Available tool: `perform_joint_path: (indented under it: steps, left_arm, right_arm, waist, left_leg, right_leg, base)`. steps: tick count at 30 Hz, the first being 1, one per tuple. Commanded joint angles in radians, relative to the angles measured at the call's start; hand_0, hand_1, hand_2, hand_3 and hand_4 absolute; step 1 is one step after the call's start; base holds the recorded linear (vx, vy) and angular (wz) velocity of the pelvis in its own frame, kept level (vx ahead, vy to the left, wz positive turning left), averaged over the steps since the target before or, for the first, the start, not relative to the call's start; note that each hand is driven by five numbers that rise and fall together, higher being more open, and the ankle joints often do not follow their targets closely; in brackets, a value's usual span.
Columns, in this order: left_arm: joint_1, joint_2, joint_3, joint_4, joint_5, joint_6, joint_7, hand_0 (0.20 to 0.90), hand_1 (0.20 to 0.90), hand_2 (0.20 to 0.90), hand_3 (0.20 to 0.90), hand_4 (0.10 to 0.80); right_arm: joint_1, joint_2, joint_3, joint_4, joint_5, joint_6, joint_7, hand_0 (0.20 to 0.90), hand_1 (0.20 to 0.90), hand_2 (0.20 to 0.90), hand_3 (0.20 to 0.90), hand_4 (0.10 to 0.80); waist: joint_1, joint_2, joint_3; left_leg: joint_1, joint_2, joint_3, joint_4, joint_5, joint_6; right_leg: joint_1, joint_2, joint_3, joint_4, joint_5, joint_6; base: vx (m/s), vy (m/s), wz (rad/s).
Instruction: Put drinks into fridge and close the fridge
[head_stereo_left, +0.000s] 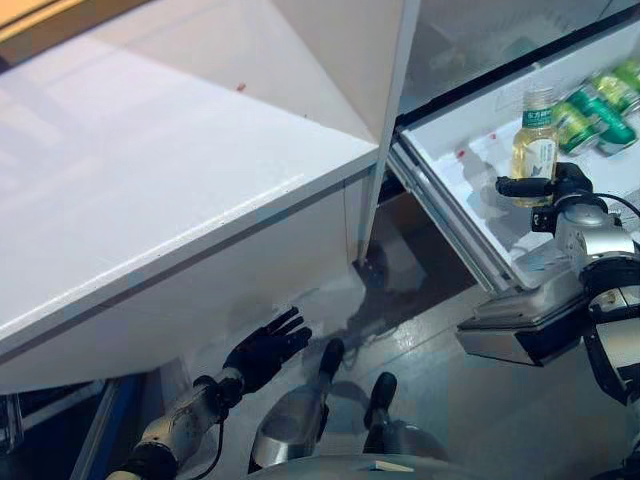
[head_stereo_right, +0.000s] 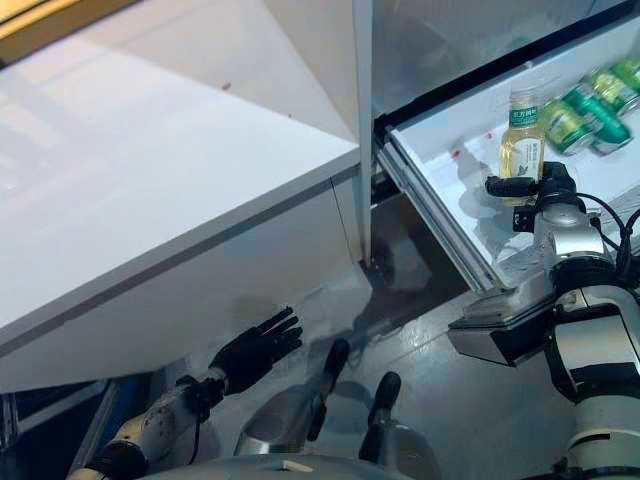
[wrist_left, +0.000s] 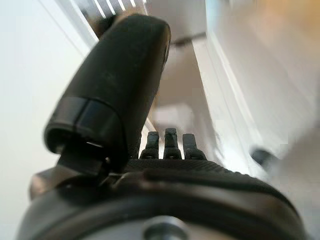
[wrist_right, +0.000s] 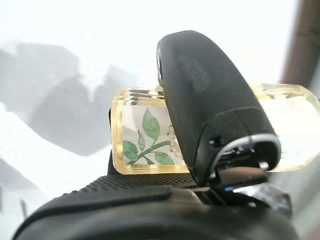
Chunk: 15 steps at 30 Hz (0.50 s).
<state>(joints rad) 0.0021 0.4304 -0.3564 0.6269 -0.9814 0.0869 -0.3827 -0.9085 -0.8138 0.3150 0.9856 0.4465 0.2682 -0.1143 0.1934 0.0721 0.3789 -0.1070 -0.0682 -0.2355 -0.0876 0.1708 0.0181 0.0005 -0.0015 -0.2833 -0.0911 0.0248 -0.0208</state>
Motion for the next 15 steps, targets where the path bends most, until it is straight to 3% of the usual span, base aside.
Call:
perform_joint_path:
  steps: [1,7,15]
  left_arm:
    - [-0.026,-0.001,0.012,0.006,0.072,-0.118,0.028,0.900,0.900,0.900,0.900,0.800]
    - [-0.065,-0.030,0.058,0.171,0.166,-0.156,0.153,0.900,0.900,0.900,0.900,0.800]
    - [-0.099,-0.038,0.109,0.295,0.181,-0.112,0.182,0.900,0.900,0.900,0.900,0.800]
  right_arm:
    - [-0.225,-0.151,0.083,-0.067,-0.034,-0.054,0.031,0.300,0.300,0.300,0.200,0.100]
    - [-0.267,-0.140,0.127,-0.009,-0.097,-0.007,0.108,0.300,0.300,0.300,0.200,0.100]
    - [-0.347,-0.125,0.233,0.066,-0.275,0.053,0.265,0.300,0.300,0.300,0.200,0.100]
  waist:
    - [0.006,-0.052,-0.034]
    - [0.005,-0.054,0.009]
    - [-0.004,-0.054,0.028]
  left_leg:
    - [0.018,0.035,0.051,0.012,-0.098,-0.017]
    - [-0.018,0.034,0.064,0.012,-0.092,-0.017]
    - [-0.041,0.032,0.097,0.015,-0.088,-0.021]
  right_leg:
    - [-0.068,-0.059,0.080,0.111,-0.010,0.042]
    - [-0.107,-0.062,0.085,0.111,0.001,0.045]
    - [-0.137,-0.059,0.096,0.106,0.012,0.043]
  base:
    - [-0.055,-0.013,-0.03]
    - [-0.046,-0.015,-0.05]
    - [-0.023,0.007,-0.10]
